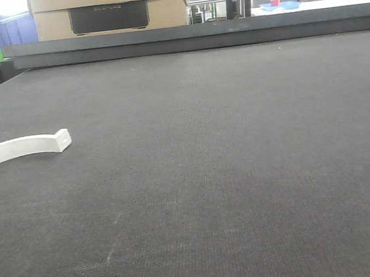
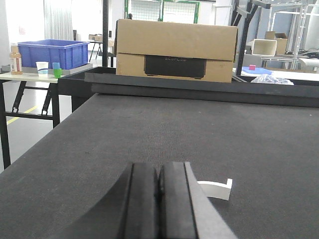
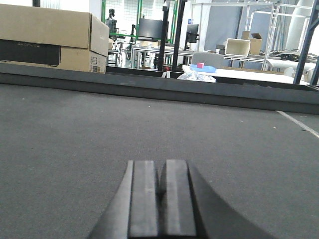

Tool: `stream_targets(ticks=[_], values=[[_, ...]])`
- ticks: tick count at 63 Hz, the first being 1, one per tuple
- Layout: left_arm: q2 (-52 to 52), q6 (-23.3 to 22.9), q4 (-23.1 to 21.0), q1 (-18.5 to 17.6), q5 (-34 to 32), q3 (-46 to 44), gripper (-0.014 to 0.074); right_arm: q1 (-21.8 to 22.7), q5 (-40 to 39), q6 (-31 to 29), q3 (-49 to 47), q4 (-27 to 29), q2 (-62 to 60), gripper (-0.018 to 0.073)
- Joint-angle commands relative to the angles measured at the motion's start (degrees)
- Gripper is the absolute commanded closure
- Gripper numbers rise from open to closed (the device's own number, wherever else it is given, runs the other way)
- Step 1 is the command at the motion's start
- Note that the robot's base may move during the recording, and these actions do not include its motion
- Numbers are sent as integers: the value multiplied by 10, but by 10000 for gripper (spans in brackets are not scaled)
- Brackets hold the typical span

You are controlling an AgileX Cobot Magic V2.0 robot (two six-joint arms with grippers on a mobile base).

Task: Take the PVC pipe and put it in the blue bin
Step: 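Lower both grippers toward the white curved plastic pipe piece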

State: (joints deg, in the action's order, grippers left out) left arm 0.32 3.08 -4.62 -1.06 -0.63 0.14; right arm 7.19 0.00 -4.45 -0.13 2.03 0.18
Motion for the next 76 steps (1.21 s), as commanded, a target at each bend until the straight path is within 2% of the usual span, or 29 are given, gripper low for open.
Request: stream_targets(ticks=[1, 76], values=[[-3, -2, -1, -3, -10, -1, 707, 0, -4, -2, 1, -1, -2, 727], [-3, -2, 2, -3, -10, -1, 707, 0, -11, -2, 1, -1, -2, 727]])
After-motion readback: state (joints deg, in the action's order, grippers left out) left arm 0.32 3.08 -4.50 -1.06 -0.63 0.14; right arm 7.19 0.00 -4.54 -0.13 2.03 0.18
